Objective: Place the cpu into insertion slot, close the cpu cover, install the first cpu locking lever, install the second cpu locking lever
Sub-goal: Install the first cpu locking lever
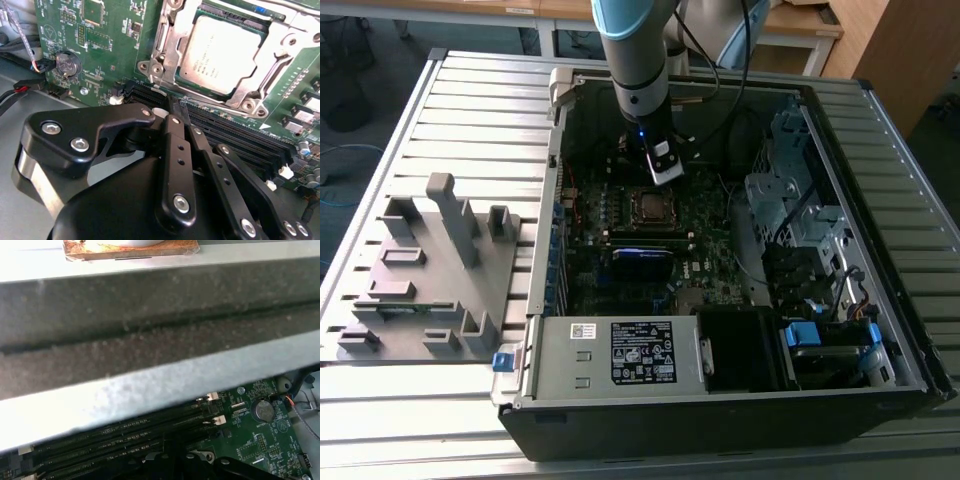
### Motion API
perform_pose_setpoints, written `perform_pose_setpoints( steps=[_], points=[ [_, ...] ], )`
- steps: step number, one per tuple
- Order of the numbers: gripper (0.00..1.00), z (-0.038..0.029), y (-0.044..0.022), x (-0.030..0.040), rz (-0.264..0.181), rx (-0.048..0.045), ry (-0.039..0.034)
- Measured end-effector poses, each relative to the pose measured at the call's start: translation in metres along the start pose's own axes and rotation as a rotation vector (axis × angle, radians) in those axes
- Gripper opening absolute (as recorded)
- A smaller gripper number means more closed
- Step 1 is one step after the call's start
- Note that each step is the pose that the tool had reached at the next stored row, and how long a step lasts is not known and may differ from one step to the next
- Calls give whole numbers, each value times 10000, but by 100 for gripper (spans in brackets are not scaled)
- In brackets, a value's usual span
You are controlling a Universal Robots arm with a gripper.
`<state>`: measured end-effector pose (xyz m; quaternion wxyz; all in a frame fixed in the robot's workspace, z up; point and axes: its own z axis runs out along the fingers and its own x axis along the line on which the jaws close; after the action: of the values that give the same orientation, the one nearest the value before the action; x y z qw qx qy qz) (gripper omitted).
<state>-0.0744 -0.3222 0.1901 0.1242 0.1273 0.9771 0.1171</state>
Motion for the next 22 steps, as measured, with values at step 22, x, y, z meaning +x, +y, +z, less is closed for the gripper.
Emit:
perform_pose_setpoints(
  steps=[22],
  points=[
    [10, 8, 25, 8, -30, 102, -28]
  ],
)
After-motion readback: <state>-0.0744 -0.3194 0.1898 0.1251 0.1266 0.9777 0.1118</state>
